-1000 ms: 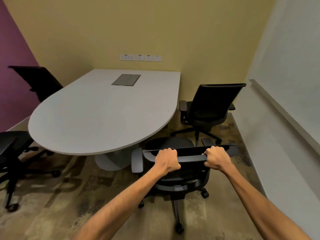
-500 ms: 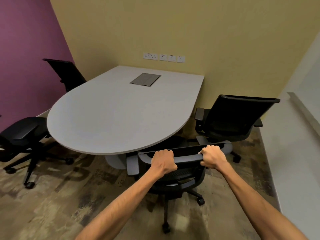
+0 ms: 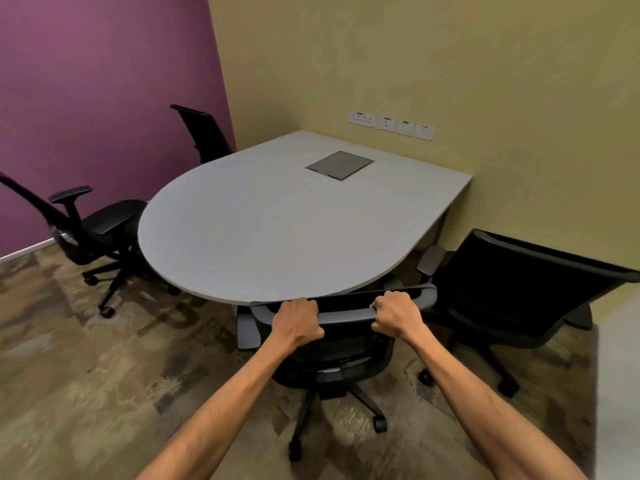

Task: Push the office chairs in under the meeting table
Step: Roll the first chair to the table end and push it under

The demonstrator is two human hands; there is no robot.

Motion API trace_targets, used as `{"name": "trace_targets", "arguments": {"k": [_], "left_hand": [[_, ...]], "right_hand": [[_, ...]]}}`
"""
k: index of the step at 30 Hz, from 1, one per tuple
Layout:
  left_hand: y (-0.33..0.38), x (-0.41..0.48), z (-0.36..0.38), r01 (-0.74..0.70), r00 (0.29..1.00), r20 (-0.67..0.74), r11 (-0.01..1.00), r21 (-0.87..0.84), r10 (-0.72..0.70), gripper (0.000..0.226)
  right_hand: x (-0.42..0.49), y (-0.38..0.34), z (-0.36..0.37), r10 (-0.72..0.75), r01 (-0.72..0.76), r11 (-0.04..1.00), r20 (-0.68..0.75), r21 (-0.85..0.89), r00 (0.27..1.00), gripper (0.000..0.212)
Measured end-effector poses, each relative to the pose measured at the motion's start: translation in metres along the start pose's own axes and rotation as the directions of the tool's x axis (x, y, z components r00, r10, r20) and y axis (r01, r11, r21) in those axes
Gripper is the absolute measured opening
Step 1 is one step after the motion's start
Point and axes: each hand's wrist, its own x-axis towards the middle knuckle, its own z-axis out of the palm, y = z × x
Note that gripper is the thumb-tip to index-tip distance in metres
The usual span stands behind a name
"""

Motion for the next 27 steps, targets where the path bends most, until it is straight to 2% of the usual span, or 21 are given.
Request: {"name": "trace_targets", "arguments": {"k": [5, 9, 17, 19, 27], "left_hand": [[0.013, 0.035, 0.0, 0.07, 0.998, 0.002, 0.997, -0.009, -0.07, 0.021], [0.028, 0.048, 0.006, 0.092, 0.995, -0.019, 0.995, -0.044, -0.093, 0.015], [0.052, 0.052, 0.01, 0.107, 0.994, -0.028, 0.994, 0.009, -0.107, 0.025], [0.057, 0.054, 0.008, 0.148, 0.988, -0.036, 0.989, 0.009, -0.148, 0.025], [0.071, 0.054, 0.009, 0.215, 0.977, -0.009, 0.975, 0.057, -0.214, 0.018]], "right_hand": [[0.034, 0.037, -0.002, -0.054, 0.054, 0.998, -0.003, 0.027, 0.999, 0.016], [0.047, 0.06, 0.002, -0.107, 0.107, 0.994, -0.003, 0.01, 0.994, 0.023], [0.051, 0.088, 0.01, -0.202, 0.202, 0.979, -0.002, 0.011, 0.979, 0.026], [0.054, 0.094, 0.01, -0.229, 0.231, 0.973, -0.057, 0.016, 0.972, 0.029], [0.048, 0.103, 0.008, -0.248, 0.252, 0.965, -0.064, 0.068, 0.967, 0.022]]}}
